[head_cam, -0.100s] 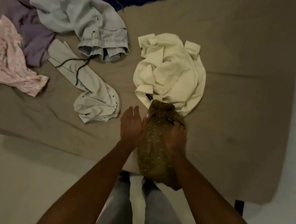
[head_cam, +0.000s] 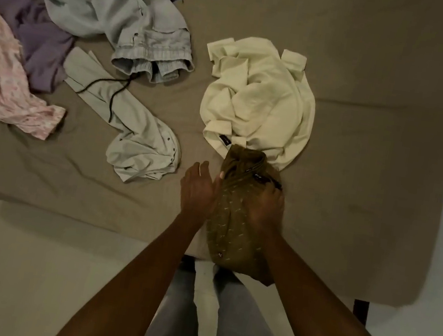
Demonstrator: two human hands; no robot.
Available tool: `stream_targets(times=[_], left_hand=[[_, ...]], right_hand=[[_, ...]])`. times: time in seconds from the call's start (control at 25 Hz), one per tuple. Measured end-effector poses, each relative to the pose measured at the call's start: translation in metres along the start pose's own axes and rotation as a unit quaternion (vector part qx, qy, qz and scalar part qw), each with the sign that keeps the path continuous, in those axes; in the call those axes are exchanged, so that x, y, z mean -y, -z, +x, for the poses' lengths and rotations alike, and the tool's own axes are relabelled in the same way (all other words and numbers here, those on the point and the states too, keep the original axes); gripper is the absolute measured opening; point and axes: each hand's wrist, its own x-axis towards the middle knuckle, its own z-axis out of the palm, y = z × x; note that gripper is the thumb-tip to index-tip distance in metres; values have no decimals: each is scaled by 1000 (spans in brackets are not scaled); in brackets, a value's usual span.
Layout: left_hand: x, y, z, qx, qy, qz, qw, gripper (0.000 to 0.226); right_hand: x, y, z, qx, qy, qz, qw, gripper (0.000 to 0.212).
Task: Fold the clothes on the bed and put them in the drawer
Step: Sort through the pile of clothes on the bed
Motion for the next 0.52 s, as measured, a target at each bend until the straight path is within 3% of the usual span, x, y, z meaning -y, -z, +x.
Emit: stream_targets(times=[0.12,0.2,0.32,0.4,0.48,0.52], left_hand=[[33,-35,0,2,16,-16,1000,62],[59,-53,1,-7,39,-42,998,52],[92,-75,-3,-6,57,-63,996,41],[104,-86,-9,6,56,-73,996,36],[104,-89,-12,34,110,-117,986,39],[102,-90,-13,39,137,-143,979,41]], right_hand=[[-11,-43,20,74,-85,-24,993,120],[-12,-67,28,104,-96,-53,989,122],[-19,-86,38,53,-51,-79,994,72],[-29,-83,45,48,-6,-49,998,51],[-36,-68,49,105,5,125,987,35],[-34,-57,42,147,-18,259,955,28]])
